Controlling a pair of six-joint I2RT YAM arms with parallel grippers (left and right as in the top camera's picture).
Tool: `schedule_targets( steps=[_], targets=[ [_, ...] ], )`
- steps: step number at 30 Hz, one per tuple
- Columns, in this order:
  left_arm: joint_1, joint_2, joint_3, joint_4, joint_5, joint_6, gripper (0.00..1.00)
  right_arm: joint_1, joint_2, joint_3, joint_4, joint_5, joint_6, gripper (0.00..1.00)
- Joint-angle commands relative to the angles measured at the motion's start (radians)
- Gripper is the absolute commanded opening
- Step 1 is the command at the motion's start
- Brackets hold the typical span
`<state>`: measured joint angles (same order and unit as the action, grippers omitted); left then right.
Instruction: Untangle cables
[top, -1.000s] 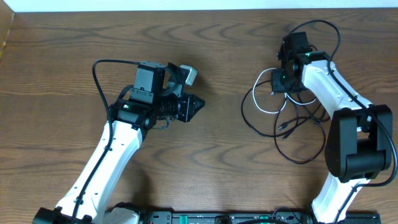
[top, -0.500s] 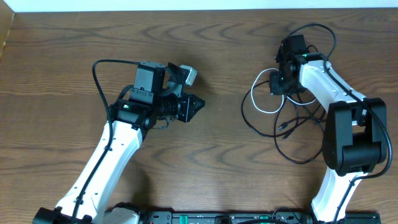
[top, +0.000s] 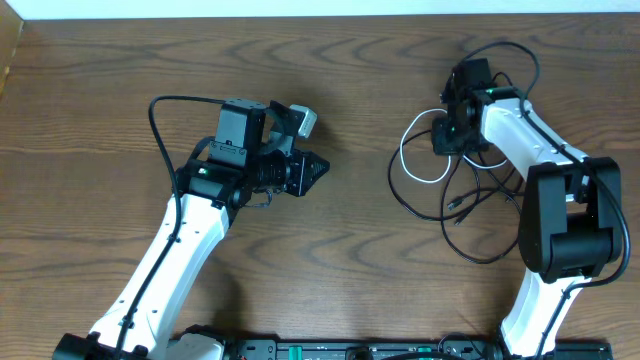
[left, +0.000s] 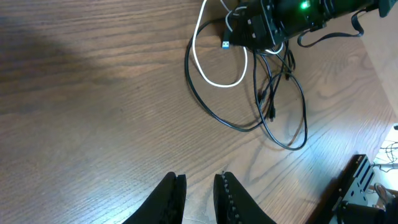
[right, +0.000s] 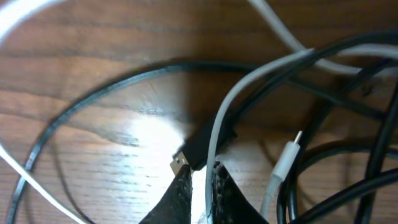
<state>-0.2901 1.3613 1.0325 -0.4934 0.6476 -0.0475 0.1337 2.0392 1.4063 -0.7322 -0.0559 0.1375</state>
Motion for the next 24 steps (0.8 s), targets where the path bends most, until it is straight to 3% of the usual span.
schedule_targets(
  steps=[1, 7, 9, 15, 19, 24],
  targets=[
    [-0.001, -0.017, 0.016, -0.003, -0.005, 0.017, 0.21, -0.008, 0.011, -0.036, 0.010, -0.002, 0.021, 0.08],
    [-0.001, -0.017, 0.016, -0.006, -0.005, 0.018, 0.21, -0.007, 0.011, -0.070, 0.022, -0.003, 0.041, 0.07],
    [-0.001, -0.017, 0.016, -0.007, -0.005, 0.018, 0.21, -0.007, 0.011, -0.070, 0.017, -0.013, 0.041, 0.02],
    [-0.001, -0.017, 0.016, -0.006, -0.005, 0.018, 0.21, -0.001, -0.039, -0.064, 0.028, -0.338, -0.108, 0.01],
    [-0.001, -0.017, 0.016, -0.006, -0.005, 0.018, 0.21, -0.001, -0.180, -0.027, 0.029, -0.602, -0.195, 0.01],
    [-0.001, -0.017, 0.016, -0.007, -0.005, 0.017, 0.21, -0.002, -0.416, 0.019, 0.025, -0.605, -0.149, 0.01]
  ],
)
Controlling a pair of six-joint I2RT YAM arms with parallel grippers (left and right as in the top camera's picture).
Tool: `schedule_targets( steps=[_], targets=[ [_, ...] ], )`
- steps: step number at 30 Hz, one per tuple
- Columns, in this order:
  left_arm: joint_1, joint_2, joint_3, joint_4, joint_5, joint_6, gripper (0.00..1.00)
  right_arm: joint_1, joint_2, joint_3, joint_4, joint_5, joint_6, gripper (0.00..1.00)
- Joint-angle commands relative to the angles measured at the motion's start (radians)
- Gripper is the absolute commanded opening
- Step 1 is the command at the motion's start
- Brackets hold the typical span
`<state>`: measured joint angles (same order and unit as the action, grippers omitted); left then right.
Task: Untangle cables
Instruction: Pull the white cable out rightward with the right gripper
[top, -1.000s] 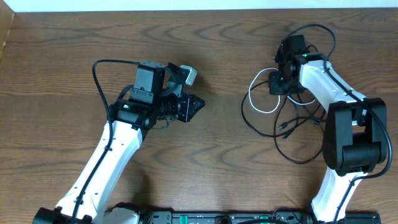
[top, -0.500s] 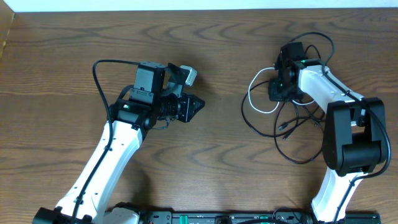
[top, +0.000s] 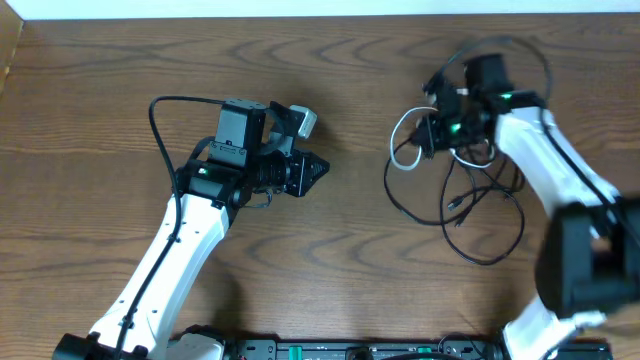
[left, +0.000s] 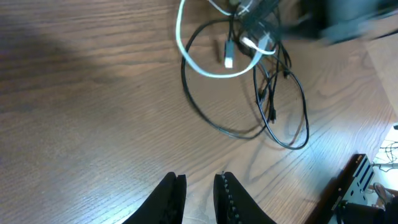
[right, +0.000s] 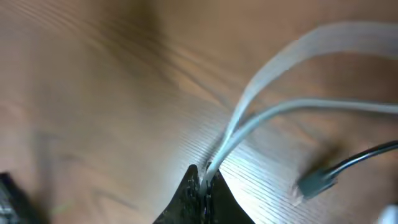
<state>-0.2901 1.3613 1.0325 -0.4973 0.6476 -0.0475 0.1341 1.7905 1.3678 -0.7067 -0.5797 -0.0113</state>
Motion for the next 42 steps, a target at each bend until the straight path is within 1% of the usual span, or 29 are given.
schedule_targets(
  steps=[1, 4, 5, 6, 10, 11, 15, 19, 21, 22, 26, 28, 29, 31, 35, 37, 39, 42],
  targets=[
    [-0.001, -0.017, 0.016, -0.003, -0.005, 0.017, 0.21, -0.002, -0.210, 0.064, -0.006, -0.048, 0.019, 0.01],
    [-0.001, -0.017, 0.016, -0.004, -0.005, 0.017, 0.21, -0.002, -0.362, 0.107, -0.077, 0.098, 0.044, 0.01],
    [-0.001, -0.017, 0.016, -0.004, -0.005, 0.017, 0.21, -0.003, -0.384, 0.117, -0.097, 0.124, 0.043, 0.01],
    [-0.001, -0.017, 0.016, -0.005, -0.005, 0.017, 0.21, -0.002, -0.439, 0.148, -0.156, 0.203, 0.042, 0.01],
    [-0.001, -0.017, 0.016, -0.014, -0.005, 0.017, 0.21, -0.002, -0.524, 0.263, -0.298, 0.326, 0.027, 0.01],
    [-0.001, -0.017, 0.016, -0.016, -0.005, 0.017, 0.21, -0.002, -0.541, 0.320, -0.344, 0.367, 0.028, 0.01],
    [-0.001, -0.017, 0.016, -0.018, -0.005, 0.017, 0.21, -0.002, -0.549, 0.478, -0.442, 0.398, 0.028, 0.01],
    [-0.001, -0.017, 0.016, -0.018, -0.005, 0.017, 0.21, -0.003, -0.549, 0.597, -0.483, 0.417, 0.024, 0.01],
    [-0.001, -0.017, 0.016, -0.018, -0.005, 0.017, 0.21, -0.003, -0.549, 0.634, -0.510, 0.516, 0.024, 0.01],
    [-0.001, -0.017, 0.016, -0.018, -0.005, 0.017, 0.21, -0.003, -0.549, 0.635, -0.516, 0.531, 0.024, 0.01],
    [-0.001, -0.017, 0.016, -0.018, -0.005, 0.017, 0.21, -0.003, -0.512, 0.634, -0.591, 0.726, 0.026, 0.01],
    [-0.001, -0.017, 0.016, -0.018, -0.005, 0.017, 0.21, -0.009, -0.470, 0.634, -0.615, 0.854, 0.063, 0.01],
    [-0.001, -0.017, 0.016, -0.018, -0.005, 0.017, 0.21, -0.019, -0.455, 0.634, -0.615, 0.886, 0.081, 0.01],
    [-0.001, -0.017, 0.016, -0.018, -0.005, 0.017, 0.21, -0.053, -0.423, 0.635, -0.611, 0.921, 0.115, 0.01],
    [-0.001, -0.017, 0.016, -0.018, -0.005, 0.017, 0.21, -0.231, -0.350, 0.635, -0.611, 0.936, 0.206, 0.01],
    [-0.001, -0.017, 0.016, -0.019, -0.005, 0.017, 0.21, -0.316, -0.339, 0.635, -0.611, 0.935, 0.235, 0.01],
    [-0.001, -0.017, 0.016, -0.019, -0.005, 0.017, 0.21, -0.446, -0.339, 0.639, -0.603, 0.918, 0.265, 0.01],
    [-0.001, -0.017, 0.016, -0.031, -0.005, 0.018, 0.21, -0.549, -0.339, 0.674, -0.638, 0.926, 0.293, 0.01]
  ],
)
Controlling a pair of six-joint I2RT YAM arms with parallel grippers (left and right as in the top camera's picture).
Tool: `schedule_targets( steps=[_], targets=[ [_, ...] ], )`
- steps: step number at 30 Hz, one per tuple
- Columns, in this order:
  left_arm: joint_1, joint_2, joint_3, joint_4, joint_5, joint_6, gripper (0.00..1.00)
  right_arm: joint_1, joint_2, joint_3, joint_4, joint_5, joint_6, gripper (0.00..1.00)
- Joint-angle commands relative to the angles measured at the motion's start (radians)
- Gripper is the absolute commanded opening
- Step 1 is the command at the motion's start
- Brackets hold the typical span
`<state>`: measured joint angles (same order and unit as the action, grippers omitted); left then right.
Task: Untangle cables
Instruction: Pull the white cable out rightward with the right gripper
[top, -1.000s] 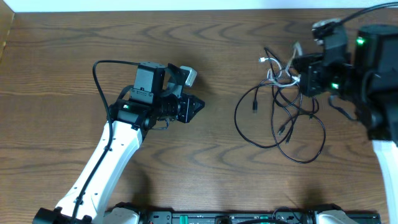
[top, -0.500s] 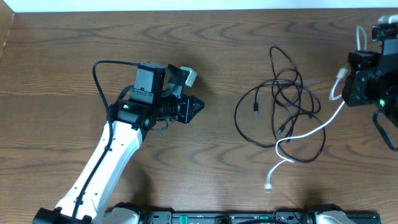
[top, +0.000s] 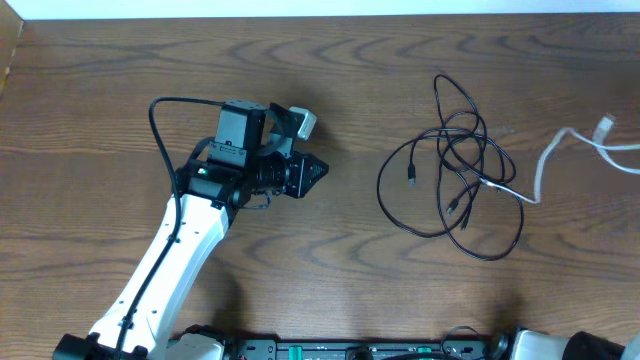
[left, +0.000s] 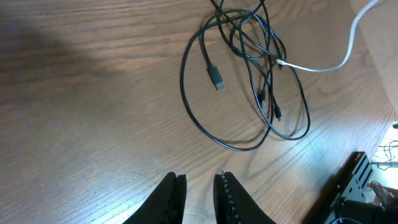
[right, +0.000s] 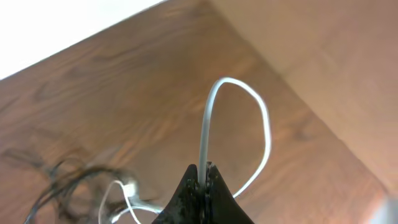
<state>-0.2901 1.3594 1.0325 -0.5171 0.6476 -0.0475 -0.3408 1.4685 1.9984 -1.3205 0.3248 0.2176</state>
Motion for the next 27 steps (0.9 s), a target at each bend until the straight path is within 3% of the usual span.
schedule_targets(
  steps=[1, 10, 15, 19, 27],
  targets=[
    [-0.001, -0.015, 0.016, -0.017, -0.005, 0.018, 0.21, -0.098, -0.017, 0.054, -0.035, 0.028, 0.080, 0.01],
    [-0.001, -0.015, 0.016, -0.051, 0.004, 0.017, 0.21, -0.185, -0.016, 0.219, -0.075, 0.166, 0.149, 0.01],
    [-0.001, -0.016, 0.016, -0.044, 0.026, 0.017, 0.21, -0.254, 0.028, 0.248, -0.063, 0.114, 0.175, 0.01],
    [-0.001, -0.017, 0.016, -0.031, 0.025, 0.018, 0.21, -0.307, 0.202, 0.247, -0.108, 0.014, 0.215, 0.01],
    [-0.001, -0.023, 0.016, -0.009, 0.025, 0.018, 0.21, -0.385, 0.494, 0.247, -0.162, 0.001, 0.285, 0.01]
  ],
)
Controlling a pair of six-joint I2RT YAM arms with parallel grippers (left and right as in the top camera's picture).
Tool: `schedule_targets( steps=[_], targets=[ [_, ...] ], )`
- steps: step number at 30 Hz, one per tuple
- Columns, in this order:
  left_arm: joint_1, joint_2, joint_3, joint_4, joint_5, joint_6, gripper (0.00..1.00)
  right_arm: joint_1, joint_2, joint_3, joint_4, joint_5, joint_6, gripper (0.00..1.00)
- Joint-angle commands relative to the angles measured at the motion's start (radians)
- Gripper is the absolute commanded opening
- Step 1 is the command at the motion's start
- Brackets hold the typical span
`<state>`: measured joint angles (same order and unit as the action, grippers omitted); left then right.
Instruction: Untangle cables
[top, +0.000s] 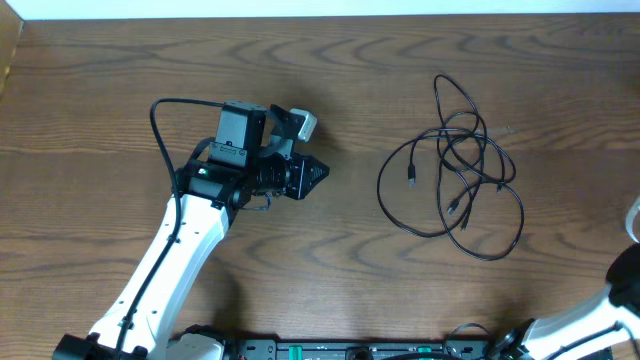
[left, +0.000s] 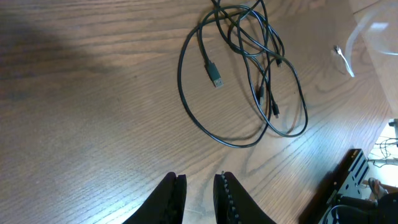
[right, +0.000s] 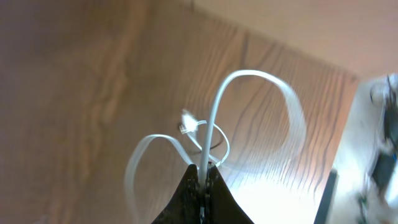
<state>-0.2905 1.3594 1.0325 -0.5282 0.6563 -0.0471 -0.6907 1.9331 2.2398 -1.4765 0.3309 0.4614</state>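
Black cables (top: 452, 178) lie in a loose tangle on the wooden table (top: 120, 80), right of centre; the left wrist view shows them too (left: 249, 81). The white cable (right: 249, 78) hangs in loops from my right gripper (right: 203, 177), which is shut on it above the table's right end. Only a sliver of that cable (top: 634, 215) shows in the overhead view, at the right edge; it is blurred in the left wrist view (left: 364, 34). My left gripper (top: 318, 172) hovers left of the tangle, open and empty (left: 199, 196).
My right arm (top: 625, 290) enters at the lower right corner of the overhead view. A black rail (top: 360, 350) runs along the table's front edge. A pale wall or board (right: 298, 25) borders the table in the right wrist view.
The white cable's tail lay across the right side of the black tangle; now it is wholly clear of it, near the table's right edge. The left arm has not moved.
My right gripper was shut on the white cable down inside the tangle. Then it held it just left of the pile. Later the cable stretched far right with its tail on the black cables. Now only black cables are in the pile.
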Motion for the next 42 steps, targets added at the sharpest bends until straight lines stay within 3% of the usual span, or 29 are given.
schedule_targets(
  steps=[1, 14, 23, 24, 26, 27, 28, 29, 36, 42],
  targets=[
    [-0.001, -0.023, 0.016, 0.002, 0.017, 0.017, 0.21, -0.044, 0.043, 0.006, -0.006, -0.005, 0.048, 0.01],
    [-0.001, -0.023, 0.016, 0.022, 0.017, 0.018, 0.21, -0.222, 0.032, 0.008, -0.026, -0.040, 0.110, 0.01],
    [-0.001, -0.024, 0.016, 0.060, 0.044, 0.017, 0.21, -0.233, 0.029, 0.008, -0.011, -0.046, 0.111, 0.01],
    [-0.001, -0.024, 0.016, 0.060, 0.043, 0.017, 0.21, -0.234, 0.029, 0.008, -0.011, -0.045, 0.113, 0.04],
    [-0.001, -0.024, 0.016, 0.060, 0.043, 0.017, 0.21, -0.233, 0.029, 0.008, -0.012, -0.046, 0.129, 0.38],
    [-0.001, -0.024, 0.016, 0.060, 0.043, 0.017, 0.21, -0.233, 0.029, 0.008, -0.012, -0.046, 0.129, 0.47],
    [-0.001, -0.024, 0.016, 0.060, 0.043, 0.018, 0.21, -0.233, 0.029, 0.008, -0.011, -0.046, 0.129, 0.62],
    [-0.001, -0.024, 0.016, 0.060, 0.043, 0.018, 0.21, -0.233, 0.029, 0.008, -0.011, -0.047, 0.129, 0.68],
    [-0.001, -0.024, 0.016, 0.061, 0.043, 0.018, 0.21, -0.225, 0.024, 0.008, 0.003, -0.131, 0.097, 0.71],
    [-0.001, -0.024, 0.016, 0.071, 0.042, 0.018, 0.21, -0.148, -0.033, 0.008, 0.108, -0.383, -0.156, 0.75]
  ],
)
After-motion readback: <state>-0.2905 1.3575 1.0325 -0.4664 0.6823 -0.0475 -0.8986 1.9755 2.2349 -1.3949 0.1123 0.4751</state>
